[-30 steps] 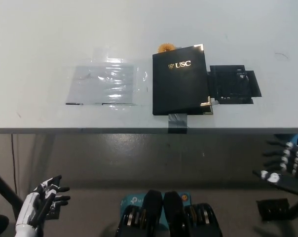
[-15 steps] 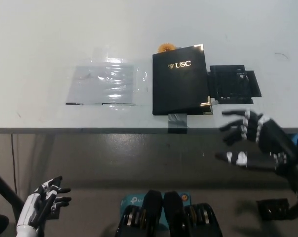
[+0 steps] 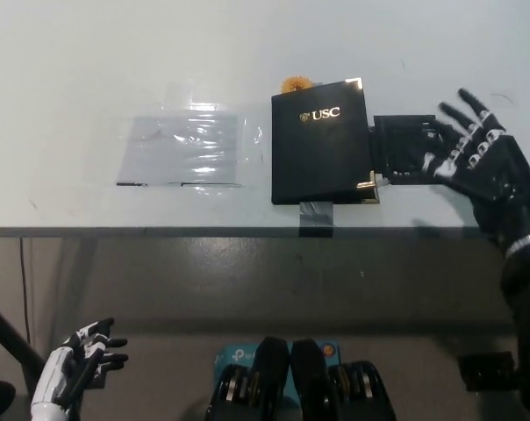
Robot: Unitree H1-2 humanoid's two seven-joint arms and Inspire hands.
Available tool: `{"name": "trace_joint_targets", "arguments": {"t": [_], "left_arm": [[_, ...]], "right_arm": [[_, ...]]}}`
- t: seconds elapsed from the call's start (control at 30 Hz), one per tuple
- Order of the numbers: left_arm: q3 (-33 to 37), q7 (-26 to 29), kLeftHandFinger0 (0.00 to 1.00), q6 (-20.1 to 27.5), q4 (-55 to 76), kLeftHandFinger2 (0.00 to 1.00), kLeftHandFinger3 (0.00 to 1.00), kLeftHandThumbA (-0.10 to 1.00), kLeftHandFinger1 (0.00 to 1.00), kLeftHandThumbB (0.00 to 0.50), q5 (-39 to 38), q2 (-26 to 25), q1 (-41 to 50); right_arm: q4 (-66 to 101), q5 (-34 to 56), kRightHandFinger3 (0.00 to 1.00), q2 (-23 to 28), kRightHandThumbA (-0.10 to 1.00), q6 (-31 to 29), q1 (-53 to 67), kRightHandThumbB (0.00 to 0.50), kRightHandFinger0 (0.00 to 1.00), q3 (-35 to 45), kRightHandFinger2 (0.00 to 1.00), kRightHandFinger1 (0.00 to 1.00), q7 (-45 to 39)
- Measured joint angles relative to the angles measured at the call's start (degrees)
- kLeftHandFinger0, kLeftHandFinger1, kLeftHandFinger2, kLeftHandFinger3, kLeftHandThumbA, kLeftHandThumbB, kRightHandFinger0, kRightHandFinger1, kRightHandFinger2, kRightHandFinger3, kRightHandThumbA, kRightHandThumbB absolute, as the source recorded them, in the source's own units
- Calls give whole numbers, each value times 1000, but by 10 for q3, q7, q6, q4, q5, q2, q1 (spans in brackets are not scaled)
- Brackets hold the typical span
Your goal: The robot uses its right hand to push the cover of the diary kept in the middle of the desk towards the left to open it
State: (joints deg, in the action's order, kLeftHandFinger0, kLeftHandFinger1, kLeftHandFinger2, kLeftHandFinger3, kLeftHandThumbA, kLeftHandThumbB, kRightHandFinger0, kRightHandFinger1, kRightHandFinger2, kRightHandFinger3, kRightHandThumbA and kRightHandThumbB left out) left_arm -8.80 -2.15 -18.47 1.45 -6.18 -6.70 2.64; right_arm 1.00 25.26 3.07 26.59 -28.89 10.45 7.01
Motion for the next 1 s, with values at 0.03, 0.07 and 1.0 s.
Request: {"name": "trace_joint_targets", "arguments": {"t": [0.03, 0.07, 1.0], "left_arm": [[-1, 0, 648, 0, 0, 540, 707, 592, 530, 313, 0, 1, 0], [-1, 0, 647, 0, 0, 539, 707, 593, 530, 313, 0, 1, 0], [3, 0, 603, -2, 6, 528, 703, 596, 519, 347, 0, 1, 8]], "right_arm": [[-20, 11, 1000, -18, 1000, 0, -9, 118, 1000, 24, 1000, 1000, 13], [-35, 21, 1000, -34, 1000, 0, -18, 118, 1000, 46, 1000, 1000, 25], [-232, 47, 1000, -155, 1000, -12, -105, 150, 931, 140, 966, 978, 126]]}}
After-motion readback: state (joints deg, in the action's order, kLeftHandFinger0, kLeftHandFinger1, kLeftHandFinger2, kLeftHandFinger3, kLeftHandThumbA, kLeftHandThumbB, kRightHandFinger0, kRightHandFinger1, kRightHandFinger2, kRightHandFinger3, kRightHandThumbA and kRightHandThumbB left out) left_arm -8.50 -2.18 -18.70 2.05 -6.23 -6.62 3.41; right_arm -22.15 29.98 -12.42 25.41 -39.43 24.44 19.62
